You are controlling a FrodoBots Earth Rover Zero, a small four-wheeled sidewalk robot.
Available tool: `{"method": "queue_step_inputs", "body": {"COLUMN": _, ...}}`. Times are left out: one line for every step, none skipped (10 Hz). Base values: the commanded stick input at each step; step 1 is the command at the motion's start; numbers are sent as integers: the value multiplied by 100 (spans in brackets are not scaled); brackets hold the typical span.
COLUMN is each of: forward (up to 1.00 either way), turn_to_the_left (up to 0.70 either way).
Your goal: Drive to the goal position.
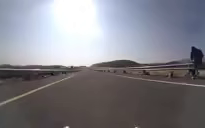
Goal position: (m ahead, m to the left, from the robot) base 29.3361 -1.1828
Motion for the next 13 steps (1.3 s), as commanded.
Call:
{"method": "queue_step_inputs", "body": {"forward": 100, "turn_to_the_left": 0}}
{"method": "queue_step_inputs", "body": {"forward": 100, "turn_to_the_left": 0}}
{"method": "queue_step_inputs", "body": {"forward": 100, "turn_to_the_left": 0}}
{"method": "queue_step_inputs", "body": {"forward": 100, "turn_to_the_left": 0}}
{"method": "queue_step_inputs", "body": {"forward": 100, "turn_to_the_left": 0}}
{"method": "queue_step_inputs", "body": {"forward": 100, "turn_to_the_left": 0}}
{"method": "queue_step_inputs", "body": {"forward": 100, "turn_to_the_left": 0}}
{"method": "queue_step_inputs", "body": {"forward": 100, "turn_to_the_left": 0}}
{"method": "queue_step_inputs", "body": {"forward": 100, "turn_to_the_left": 0}}
{"method": "queue_step_inputs", "body": {"forward": 100, "turn_to_the_left": 0}}
{"method": "queue_step_inputs", "body": {"forward": 100, "turn_to_the_left": 0}}
{"method": "queue_step_inputs", "body": {"forward": 100, "turn_to_the_left": -30}}
{"method": "queue_step_inputs", "body": {"forward": 100, "turn_to_the_left": -37}}
